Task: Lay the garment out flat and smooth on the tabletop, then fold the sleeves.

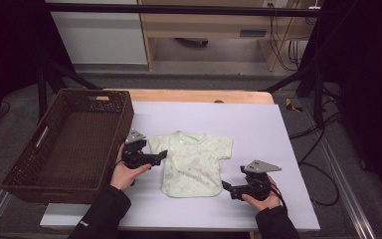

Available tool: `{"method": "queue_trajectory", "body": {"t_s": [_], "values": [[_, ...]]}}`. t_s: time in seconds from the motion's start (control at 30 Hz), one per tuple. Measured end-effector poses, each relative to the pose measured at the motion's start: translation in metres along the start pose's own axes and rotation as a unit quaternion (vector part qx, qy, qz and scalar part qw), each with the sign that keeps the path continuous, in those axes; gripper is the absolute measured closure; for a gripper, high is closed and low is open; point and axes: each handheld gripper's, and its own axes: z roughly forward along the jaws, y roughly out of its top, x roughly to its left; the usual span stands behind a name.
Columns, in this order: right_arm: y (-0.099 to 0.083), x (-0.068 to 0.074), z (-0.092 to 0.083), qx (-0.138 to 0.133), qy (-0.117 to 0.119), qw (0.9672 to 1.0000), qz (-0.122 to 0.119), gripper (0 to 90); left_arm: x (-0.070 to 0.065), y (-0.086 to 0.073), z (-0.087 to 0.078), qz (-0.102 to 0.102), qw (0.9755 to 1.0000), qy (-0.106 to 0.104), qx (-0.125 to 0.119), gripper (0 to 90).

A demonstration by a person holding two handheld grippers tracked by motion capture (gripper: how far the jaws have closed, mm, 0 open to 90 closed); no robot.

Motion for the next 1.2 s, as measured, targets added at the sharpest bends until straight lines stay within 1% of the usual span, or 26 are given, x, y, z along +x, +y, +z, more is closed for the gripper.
{"method": "queue_trajectory", "body": {"t_s": [0.1,0.17,0.27,0.47,0.6,0.7,0.73,0.77,0.83,0.9,1.0,1.07,1.17,1.2], "values": [[0.0,0.0,0.0,-0.001,-0.001,1.0,0.0,7.8,0.003,0.006,0.0,-0.007,1.0,0.003,-0.006,3.0],[0.0,0.0,0.0,-0.001,-0.001,1.0,0.0,7.6,0.005,0.009,0.0,-0.013,0.9998,-0.001,-0.011,3.0],[0.0,0.0,0.0,-0.002,-0.002,1.0,0.001,7.3,0.007,0.013,0.003,-0.01,0.9999,0.005,-0.011,3.0],[0.001,0.0,-0.001,-0.006,-0.002,1.0,0.002,7.2,0.015,0.016,0.009,-0.021,0.9995,0.02,-0.011,3.1],[0.0,0.0,-0.001,-0.004,-0.002,1.0,0.001,7.1,0.019,0.016,0.014,-0.023,0.9994,0.026,-0.008,3.0],[0.0,0.0,-0.001,-0.003,-0.003,1.0,0.001,7.0,0.023,0.015,0.019,-0.027,0.999,0.036,-0.004,3.1],[0.0,0.0,-0.001,-0.002,-0.004,1.0,0.001,6.9,0.025,0.014,0.021,-0.031,0.9986,0.041,-0.003,3.1],[0.0,0.0,0.0,-0.002,-0.004,1.0,0.001,6.9,0.026,0.013,0.023,-0.031,0.9985,0.045,-0.002,3.1],[0.0,0.0,0.0,-0.002,-0.004,1.0,0.001,6.9,0.028,0.013,0.025,-0.032,0.9984,0.047,-0.001,3.6],[0.0,0.0,0.0,-0.002,-0.005,1.0,0.001,6.9,0.028,0.012,0.027,-0.029,0.9981,0.054,0.0,5.2],[0.0,0.0,-0.001,-0.001,-0.004,1.0,0.0,6.8,0.031,0.01,0.031,-0.03,0.9975,0.063,0.008,7.2],[0.0,0.0,-0.001,-0.001,-0.004,1.0,0.0,6.7,0.033,0.009,0.034,-0.031,0.9967,0.074,0.012,9.6],[0.0,0.0,-0.001,-0.001,-0.004,1.0,0.0,6.6,0.037,0.007,0.037,-0.027,0.9958,0.085,0.021,13.4],[0.0,0.0,-0.001,-0.001,-0.005,1.0,-0.002,6.5,0.038,0.006,0.039,-0.029,0.9955,0.087,0.023,15.0]]}}
